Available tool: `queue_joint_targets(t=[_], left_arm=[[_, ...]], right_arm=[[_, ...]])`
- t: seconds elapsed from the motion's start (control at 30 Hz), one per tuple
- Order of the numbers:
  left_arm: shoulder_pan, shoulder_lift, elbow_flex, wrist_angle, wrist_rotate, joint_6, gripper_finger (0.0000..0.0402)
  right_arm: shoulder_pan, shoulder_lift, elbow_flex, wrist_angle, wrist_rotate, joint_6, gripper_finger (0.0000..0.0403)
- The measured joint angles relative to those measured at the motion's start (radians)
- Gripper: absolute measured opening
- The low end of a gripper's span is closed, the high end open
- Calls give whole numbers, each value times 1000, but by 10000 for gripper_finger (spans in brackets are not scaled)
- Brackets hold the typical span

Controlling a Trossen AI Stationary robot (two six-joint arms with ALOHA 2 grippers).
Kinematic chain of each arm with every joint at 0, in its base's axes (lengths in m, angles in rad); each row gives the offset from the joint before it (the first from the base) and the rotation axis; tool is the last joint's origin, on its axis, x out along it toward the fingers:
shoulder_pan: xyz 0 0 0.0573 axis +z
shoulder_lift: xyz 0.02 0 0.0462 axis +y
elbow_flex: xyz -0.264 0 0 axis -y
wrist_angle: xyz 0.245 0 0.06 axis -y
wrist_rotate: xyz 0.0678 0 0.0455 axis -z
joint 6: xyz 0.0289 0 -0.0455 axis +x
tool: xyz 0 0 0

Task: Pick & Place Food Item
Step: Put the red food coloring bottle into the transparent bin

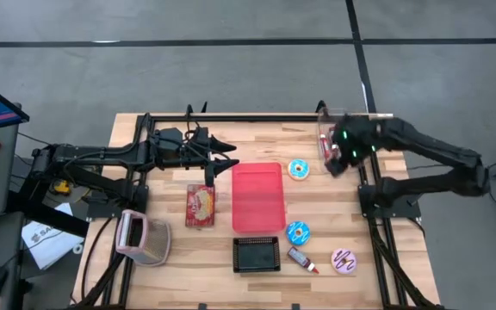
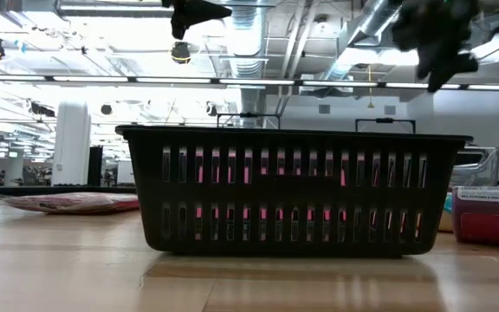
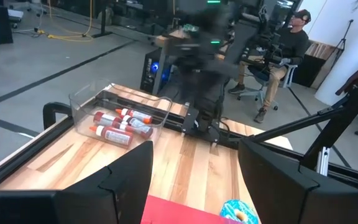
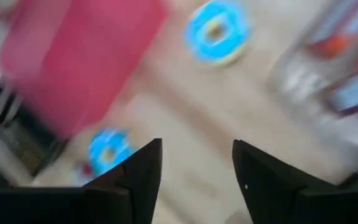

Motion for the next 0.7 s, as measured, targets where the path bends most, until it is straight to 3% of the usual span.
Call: queue_joint_targets(t=[0.17, 0.37, 0.53, 0.7], left_arm=[[0, 0, 0, -8, -10, 0, 232], [0, 0, 0, -9, -14, -5, 232], [0, 0, 0, -10, -13, -7, 232], [0, 0, 0, -9, -13, -7, 232]], right_arm=[[396, -13, 0, -30, 49, 323, 170], [811, 132, 0, 89, 82, 670, 197], [978, 293, 14, 243, 109, 863, 229], [1093, 463, 49, 341, 100, 935, 243]])
